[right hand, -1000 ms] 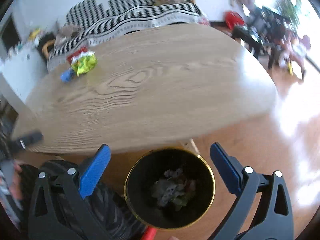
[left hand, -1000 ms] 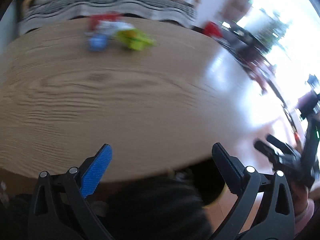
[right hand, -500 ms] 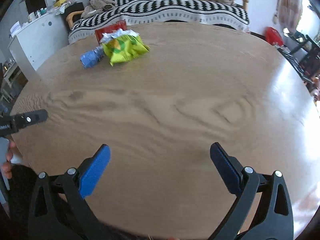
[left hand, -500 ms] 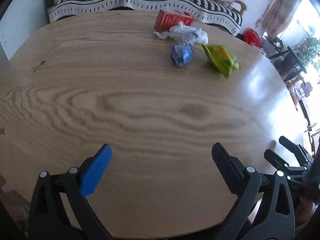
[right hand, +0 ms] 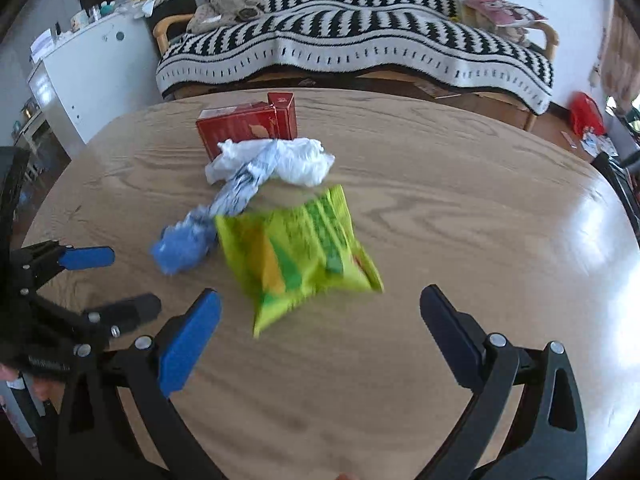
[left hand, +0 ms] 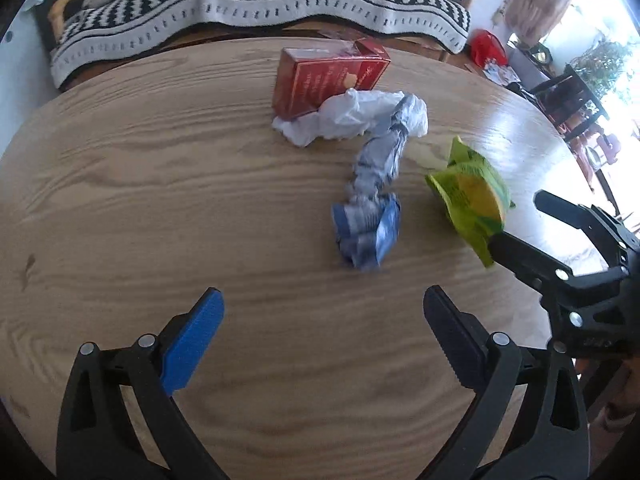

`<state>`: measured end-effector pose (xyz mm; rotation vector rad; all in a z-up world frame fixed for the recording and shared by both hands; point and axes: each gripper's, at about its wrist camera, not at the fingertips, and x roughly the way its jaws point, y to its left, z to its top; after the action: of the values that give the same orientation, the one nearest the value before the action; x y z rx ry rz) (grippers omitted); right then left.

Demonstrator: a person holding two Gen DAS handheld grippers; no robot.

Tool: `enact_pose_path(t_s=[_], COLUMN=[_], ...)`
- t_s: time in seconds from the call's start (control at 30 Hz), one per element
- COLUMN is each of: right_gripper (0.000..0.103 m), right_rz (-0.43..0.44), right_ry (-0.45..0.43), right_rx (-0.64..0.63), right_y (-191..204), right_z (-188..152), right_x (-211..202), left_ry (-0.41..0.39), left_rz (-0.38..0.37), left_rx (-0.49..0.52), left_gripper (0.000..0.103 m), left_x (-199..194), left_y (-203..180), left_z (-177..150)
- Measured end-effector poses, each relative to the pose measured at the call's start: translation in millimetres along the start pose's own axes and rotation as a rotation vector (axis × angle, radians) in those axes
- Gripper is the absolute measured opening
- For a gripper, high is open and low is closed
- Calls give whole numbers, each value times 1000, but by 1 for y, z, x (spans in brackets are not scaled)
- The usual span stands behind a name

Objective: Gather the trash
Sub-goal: 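Grasp the crumpled foil with the left gripper while the right grasps the popcorn bag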

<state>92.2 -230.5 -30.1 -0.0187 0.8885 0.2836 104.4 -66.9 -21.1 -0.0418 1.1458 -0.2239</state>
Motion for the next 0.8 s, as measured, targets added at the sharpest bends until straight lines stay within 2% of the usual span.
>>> enact_pose_path(t_s=[0.17, 0.27, 0.3, 0.37, 0.4, 0.43, 0.47, 0.5, 0.67, 0.8], right_gripper=[96, 96, 94, 76, 59, 59, 59, 58, 56, 54], right_rz=[71, 92, 91, 86, 85, 89, 94, 98, 99, 65], right_ry=[67, 90, 79, 63, 58, 59, 56, 52, 33, 7], right_rx=[48, 35, 19, -24, -32, -30, -35, -43, -26, -8], right_y=[-13, -16, -15, -11, -10, -11, -11, -12, -19, -25], right_z=[20, 23, 24, 24, 25, 26, 24, 23, 15, 10], right_x=[30, 42, 43, 41, 40, 40, 40, 39, 33, 23], left_ry=[17, -4, -12, -40, -57, -77, -87, -91, -89, -85], left_rz=[6, 36, 36, 14, 11, 22, 27, 18, -22, -17], left_rx=[-7, 29, 34, 49, 75, 122, 154, 198, 155, 93], left_gripper=[97, 97, 97, 96, 88, 78, 54, 37, 27, 26], left_x=[17, 25, 25, 27, 28, 28, 28, 28, 27, 22], left_y=[6, 6, 6, 4, 1, -5, -10, -15, -12, -3], left_z=[20, 31, 33, 35, 36, 37, 37, 39, 44, 37])
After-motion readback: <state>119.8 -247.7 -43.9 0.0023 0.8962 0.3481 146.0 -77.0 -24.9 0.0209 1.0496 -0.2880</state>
